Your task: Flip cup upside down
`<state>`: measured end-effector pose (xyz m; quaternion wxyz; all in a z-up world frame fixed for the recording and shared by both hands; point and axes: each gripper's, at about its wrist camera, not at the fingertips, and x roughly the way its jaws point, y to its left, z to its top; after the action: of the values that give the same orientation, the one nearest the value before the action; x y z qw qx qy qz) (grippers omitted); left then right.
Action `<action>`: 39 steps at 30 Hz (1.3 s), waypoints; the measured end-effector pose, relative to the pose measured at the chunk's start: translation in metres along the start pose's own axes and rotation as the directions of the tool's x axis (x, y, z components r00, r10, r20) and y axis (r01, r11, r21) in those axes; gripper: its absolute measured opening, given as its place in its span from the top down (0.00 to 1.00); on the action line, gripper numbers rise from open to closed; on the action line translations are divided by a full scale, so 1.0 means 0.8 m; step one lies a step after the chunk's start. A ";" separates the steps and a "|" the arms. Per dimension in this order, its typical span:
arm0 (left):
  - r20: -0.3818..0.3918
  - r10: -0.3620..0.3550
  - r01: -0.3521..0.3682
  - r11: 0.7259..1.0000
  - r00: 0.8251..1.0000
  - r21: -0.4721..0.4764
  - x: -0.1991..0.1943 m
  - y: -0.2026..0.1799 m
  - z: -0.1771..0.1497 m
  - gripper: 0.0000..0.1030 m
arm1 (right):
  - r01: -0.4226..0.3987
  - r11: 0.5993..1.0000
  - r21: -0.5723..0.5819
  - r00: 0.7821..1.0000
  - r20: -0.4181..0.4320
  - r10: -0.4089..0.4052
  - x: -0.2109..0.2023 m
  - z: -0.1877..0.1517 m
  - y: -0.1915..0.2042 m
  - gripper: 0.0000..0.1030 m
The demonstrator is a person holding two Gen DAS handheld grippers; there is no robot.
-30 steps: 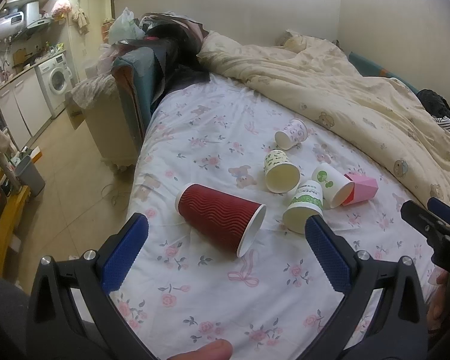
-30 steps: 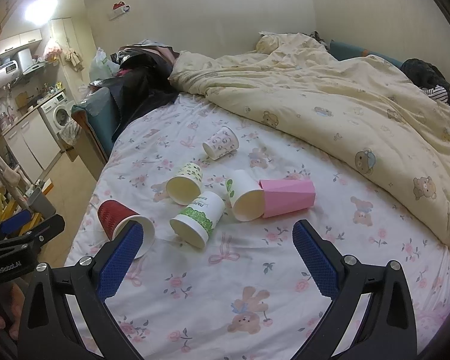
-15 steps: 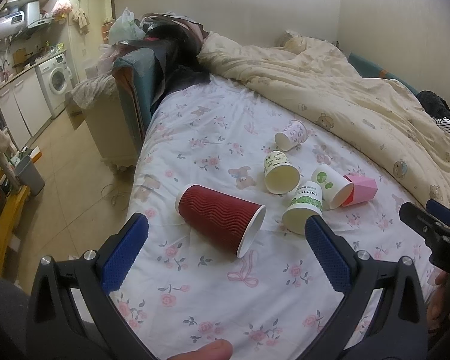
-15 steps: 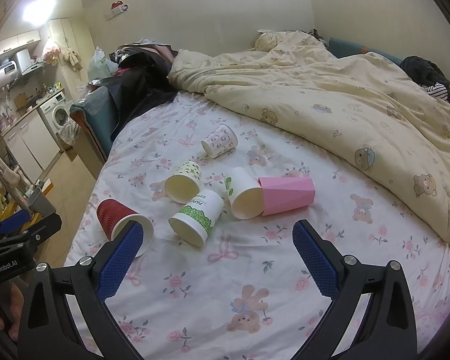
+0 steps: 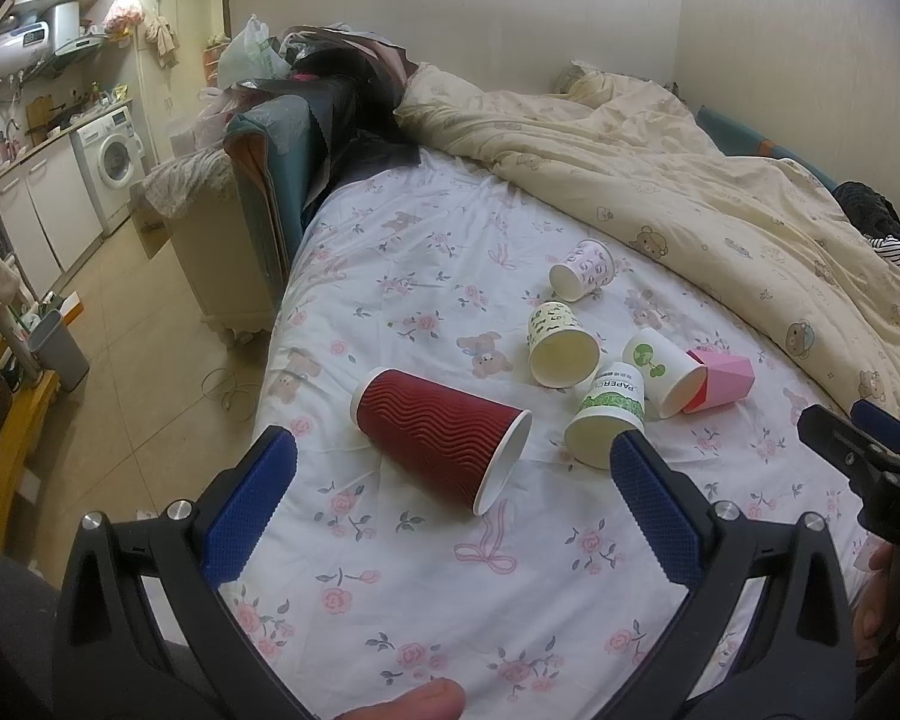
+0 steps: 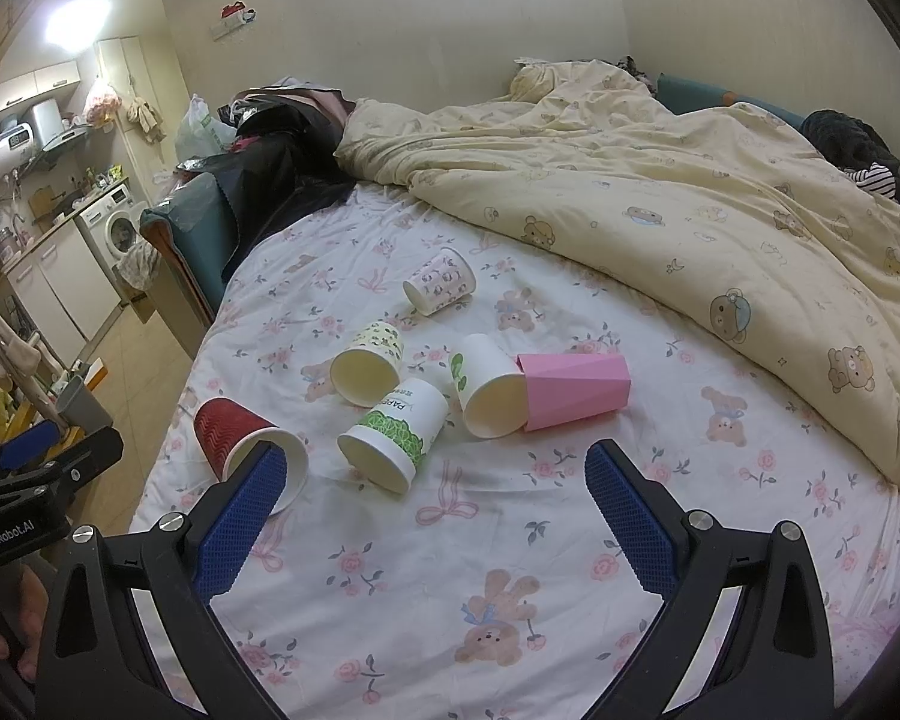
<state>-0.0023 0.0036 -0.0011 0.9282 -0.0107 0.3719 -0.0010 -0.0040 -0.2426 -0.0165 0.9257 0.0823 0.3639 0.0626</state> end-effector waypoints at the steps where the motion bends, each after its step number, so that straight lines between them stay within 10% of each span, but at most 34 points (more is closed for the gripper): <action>1: -0.001 0.000 0.000 1.000 1.000 0.000 0.000 0.000 0.000 0.00 | 0.000 1.000 0.000 1.000 0.000 0.000 0.000 0.000 0.000 0.01; 39: -0.002 -0.003 0.003 1.000 1.000 -0.002 0.001 0.001 -0.001 0.00 | -0.002 1.000 0.001 1.000 -0.005 0.002 0.001 -0.001 -0.001 0.01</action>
<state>-0.0023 0.0046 -0.0025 0.9279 -0.0121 0.3727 -0.0019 -0.0038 -0.2432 -0.0182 0.9247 0.0831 0.3662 0.0633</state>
